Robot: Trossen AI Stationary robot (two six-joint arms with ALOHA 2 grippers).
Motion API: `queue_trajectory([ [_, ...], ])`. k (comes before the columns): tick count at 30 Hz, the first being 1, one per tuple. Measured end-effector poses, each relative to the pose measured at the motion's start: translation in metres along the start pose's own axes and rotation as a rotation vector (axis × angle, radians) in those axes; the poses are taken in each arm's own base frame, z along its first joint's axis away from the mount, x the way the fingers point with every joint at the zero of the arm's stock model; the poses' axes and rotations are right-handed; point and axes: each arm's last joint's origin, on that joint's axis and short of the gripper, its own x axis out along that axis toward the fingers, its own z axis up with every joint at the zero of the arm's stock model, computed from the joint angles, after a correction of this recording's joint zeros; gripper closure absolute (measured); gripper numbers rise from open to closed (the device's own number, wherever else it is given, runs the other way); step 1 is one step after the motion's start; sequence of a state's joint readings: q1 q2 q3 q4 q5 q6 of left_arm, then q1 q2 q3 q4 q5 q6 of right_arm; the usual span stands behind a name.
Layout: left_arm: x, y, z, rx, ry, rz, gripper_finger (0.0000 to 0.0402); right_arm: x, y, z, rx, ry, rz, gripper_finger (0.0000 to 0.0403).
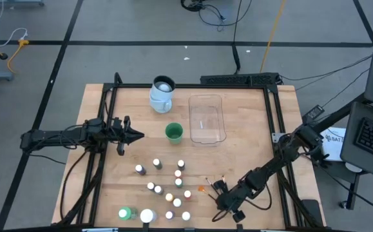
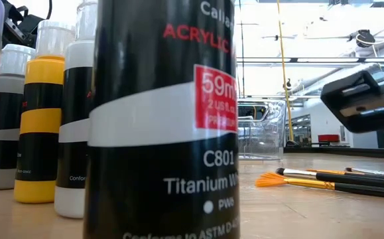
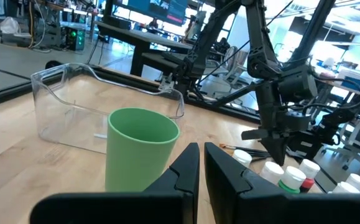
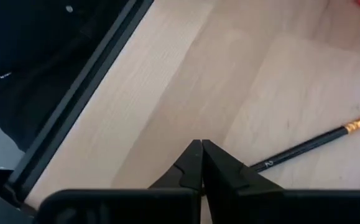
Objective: Pick & Place Paint Supplies
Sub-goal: Put the yellow paintbrush into the green cup
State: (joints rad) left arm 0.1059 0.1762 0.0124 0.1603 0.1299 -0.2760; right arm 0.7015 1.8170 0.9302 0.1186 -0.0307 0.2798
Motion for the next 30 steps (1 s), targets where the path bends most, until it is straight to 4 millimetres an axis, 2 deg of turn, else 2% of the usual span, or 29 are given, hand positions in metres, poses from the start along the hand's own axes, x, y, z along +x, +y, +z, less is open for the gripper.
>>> queue_trajectory([
  [11, 0.0, 0.0, 0.0, 0.005, 0.002, 0.001, 0.0376, -0.003, -0.002, -0.014, 0.172, 0.156, -0.06, 0.0402],
  [19, 0.0, 0.0, 0.0, 0.005, 0.002, 0.002, 0.0376, -0.024, -0.007, -0.03, 0.279, 0.348, -0.199, 0.0402],
  [30, 0.0, 0.0, 0.0, 0.012, 0.002, 0.002, 0.0376, -0.045, -0.006, -0.027, 0.161, 0.368, -0.197, 0.0402],
])
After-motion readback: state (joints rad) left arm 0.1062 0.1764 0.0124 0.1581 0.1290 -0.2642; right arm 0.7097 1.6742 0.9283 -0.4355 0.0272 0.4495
